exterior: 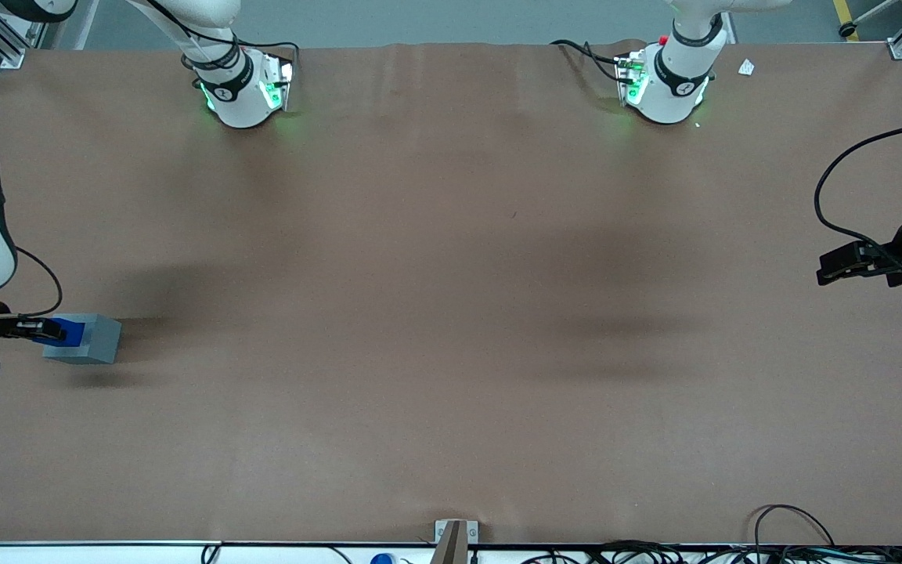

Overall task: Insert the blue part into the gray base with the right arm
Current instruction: 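Open the right gripper and raise it away from the block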

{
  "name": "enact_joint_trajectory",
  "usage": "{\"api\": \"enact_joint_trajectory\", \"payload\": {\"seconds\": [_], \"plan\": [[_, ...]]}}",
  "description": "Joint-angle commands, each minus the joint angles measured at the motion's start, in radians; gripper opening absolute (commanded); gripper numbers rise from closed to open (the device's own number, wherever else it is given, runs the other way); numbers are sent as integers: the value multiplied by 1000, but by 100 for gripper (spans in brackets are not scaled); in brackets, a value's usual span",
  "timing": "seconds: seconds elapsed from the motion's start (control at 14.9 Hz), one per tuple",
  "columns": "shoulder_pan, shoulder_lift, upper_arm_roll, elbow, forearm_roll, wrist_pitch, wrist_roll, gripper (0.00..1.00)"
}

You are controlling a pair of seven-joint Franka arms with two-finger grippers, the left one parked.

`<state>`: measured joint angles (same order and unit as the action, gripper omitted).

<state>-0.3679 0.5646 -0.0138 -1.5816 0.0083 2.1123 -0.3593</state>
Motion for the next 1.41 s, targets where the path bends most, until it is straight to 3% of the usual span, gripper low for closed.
{"api": "enact_joint_trajectory", "payload": {"seconds": [0.0,0.4,0.81,1.34], "plan": [[3,-86,17,-11,1,-14,0,100],[105,-242,18,-11,10,-96,20,100],[274,-390,17,-40,10,-201,279,100],[290,-609,17,-170,9,-281,301,100]]}}
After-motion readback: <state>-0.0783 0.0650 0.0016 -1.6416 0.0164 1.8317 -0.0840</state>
